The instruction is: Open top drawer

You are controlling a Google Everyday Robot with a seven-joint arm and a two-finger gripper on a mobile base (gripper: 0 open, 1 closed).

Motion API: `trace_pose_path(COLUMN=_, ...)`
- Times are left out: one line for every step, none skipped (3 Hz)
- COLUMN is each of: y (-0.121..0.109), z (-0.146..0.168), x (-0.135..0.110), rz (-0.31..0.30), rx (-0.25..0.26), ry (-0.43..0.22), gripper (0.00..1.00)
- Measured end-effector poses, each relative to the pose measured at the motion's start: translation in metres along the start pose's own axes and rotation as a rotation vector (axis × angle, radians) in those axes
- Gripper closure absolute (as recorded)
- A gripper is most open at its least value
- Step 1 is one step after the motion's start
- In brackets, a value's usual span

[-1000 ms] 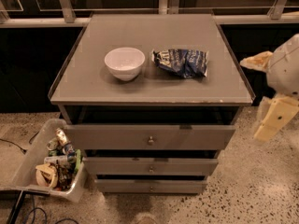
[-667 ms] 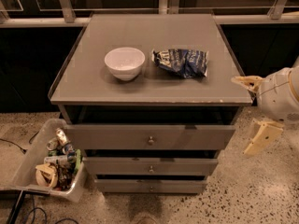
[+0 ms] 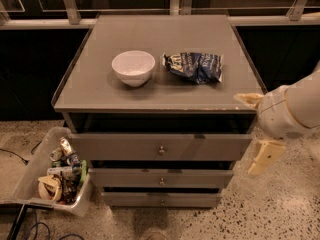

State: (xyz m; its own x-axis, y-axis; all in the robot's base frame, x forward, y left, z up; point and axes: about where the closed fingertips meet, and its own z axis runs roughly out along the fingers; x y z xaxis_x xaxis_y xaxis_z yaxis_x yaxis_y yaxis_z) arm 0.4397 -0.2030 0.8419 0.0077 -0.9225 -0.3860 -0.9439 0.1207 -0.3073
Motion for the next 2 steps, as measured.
trace_pose_path(y=0.015, z=0.053, x=0.002, rz=0.000, rx=-0.073, ry=0.026, gripper=0.00)
trace_pose_path(y=0.023, z=0.138, x=0.010, rz=0.030, rx=-0.134, ry=0.052, gripper=0.00)
